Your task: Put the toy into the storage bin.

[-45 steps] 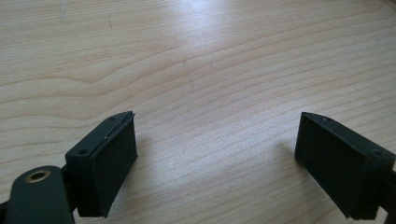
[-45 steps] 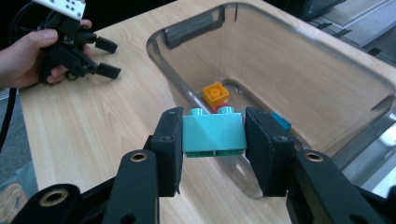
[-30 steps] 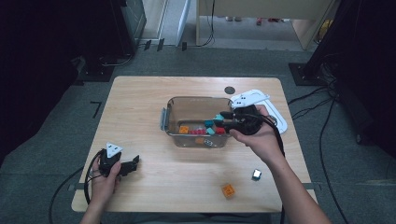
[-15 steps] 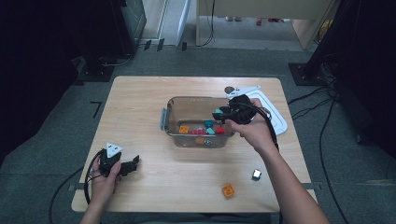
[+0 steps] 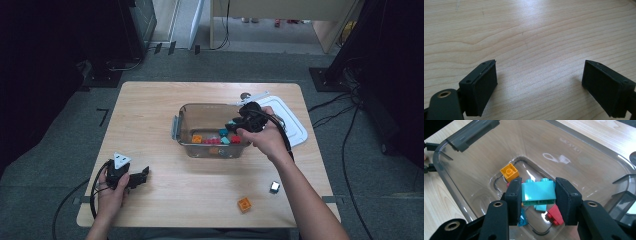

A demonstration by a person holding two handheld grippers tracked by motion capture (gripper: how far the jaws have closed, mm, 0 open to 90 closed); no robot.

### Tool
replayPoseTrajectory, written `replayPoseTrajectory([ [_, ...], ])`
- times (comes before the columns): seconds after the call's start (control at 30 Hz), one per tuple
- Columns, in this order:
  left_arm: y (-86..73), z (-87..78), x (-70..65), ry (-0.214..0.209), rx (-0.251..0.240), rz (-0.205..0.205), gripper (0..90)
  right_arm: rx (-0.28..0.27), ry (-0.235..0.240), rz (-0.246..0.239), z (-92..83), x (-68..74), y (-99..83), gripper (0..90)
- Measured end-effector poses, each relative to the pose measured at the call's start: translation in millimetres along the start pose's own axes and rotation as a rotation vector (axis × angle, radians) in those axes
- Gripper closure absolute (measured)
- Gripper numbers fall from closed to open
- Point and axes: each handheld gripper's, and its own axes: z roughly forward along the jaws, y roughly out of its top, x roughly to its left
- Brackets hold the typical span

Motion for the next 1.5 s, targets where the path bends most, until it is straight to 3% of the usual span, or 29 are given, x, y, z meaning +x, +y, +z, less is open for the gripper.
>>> replayPoseTrajectory([
  [0.27, 0.0, 0.0, 0.0, 0.000, 0.000, 0.000, 12.8, 0.003, 0.021, -0.019, -1.2, 4.9, -0.1, 45.6],
  [0.67, 0.0, 0.1, 0.0, 0.001, -0.002, 0.000, 12.8, -0.078, 0.018, -0.048, -19.2, 12.1, -6.0, 36.5],
  [1.1, 0.1, 0.0, 0.0, 0.000, -0.001, 0.000, 12.8, -0.140, 0.028, -0.106, -47.8, 29.0, -26.5, 27.3],
  [1.5, 0.1, 0.0, 0.0, 0.000, 0.001, 0.000, 12.8, -0.174, 0.018, -0.108, -68.4, 37.1, -50.8, 18.5],
])
